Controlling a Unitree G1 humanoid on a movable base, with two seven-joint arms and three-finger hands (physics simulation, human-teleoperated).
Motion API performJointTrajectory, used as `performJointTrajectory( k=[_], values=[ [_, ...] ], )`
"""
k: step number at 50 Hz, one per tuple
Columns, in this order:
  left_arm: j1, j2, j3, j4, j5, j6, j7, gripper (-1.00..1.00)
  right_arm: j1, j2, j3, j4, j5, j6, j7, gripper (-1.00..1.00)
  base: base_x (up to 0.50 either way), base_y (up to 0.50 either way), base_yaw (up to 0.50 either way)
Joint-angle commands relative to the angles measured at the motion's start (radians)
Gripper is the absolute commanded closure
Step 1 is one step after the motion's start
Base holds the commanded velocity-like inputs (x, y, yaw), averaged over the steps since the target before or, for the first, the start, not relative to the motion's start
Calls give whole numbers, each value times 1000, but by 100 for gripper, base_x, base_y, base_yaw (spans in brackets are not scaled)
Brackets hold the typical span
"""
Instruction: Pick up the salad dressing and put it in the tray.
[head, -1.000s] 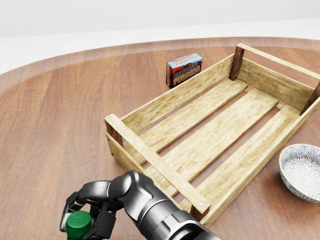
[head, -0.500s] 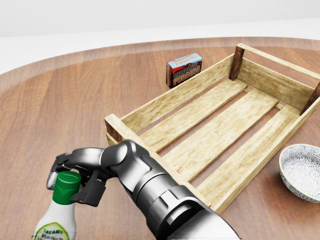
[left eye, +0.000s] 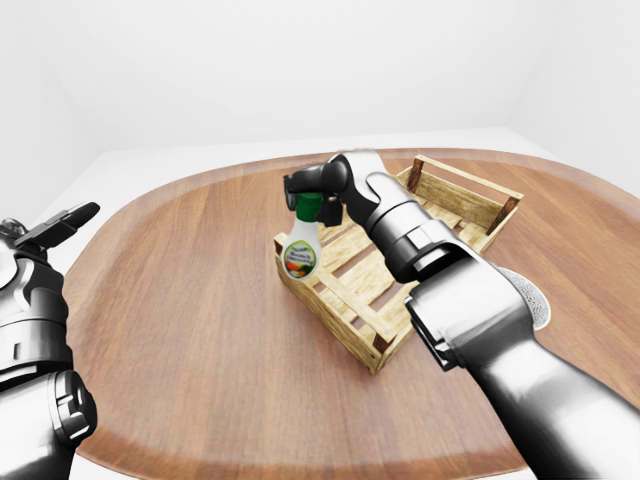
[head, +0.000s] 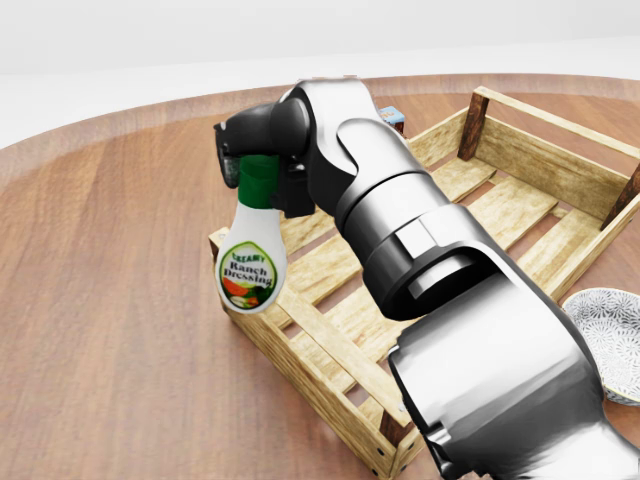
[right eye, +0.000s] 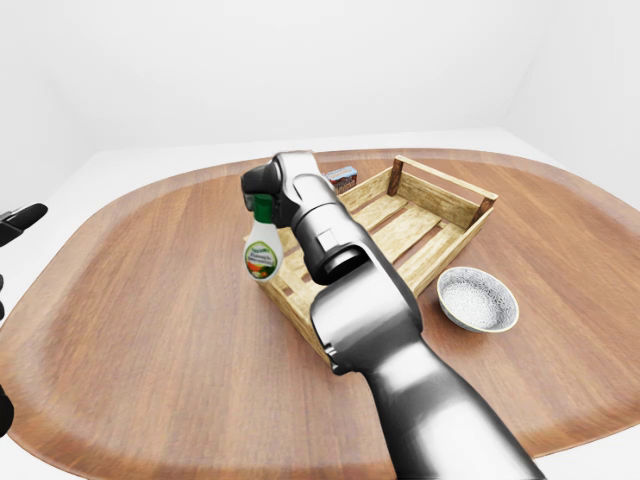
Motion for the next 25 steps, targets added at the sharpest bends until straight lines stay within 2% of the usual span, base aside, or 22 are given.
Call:
performJointTrajectory(
  k=[1,13,20,25],
  values=[
    [-4,-5,-3,-3,4,0,0,-100,-119,-138,1,29,-465,-84,0,100,0,0,0],
    [-2,-9,-4,-16,5,0,0,-100,-159,-238,-109,5,-583,-55,0,100,0,0,0],
    [-3,-6,-2,-12,6,0,0,-100,-107,-300,-137,-15,-604,-21,0,100,0,0,0],
    [-2,-9,-3,-18,7,0,1,-100,-76,-336,-142,-23,-617,-11,0,100,0,0,0]
  ],
)
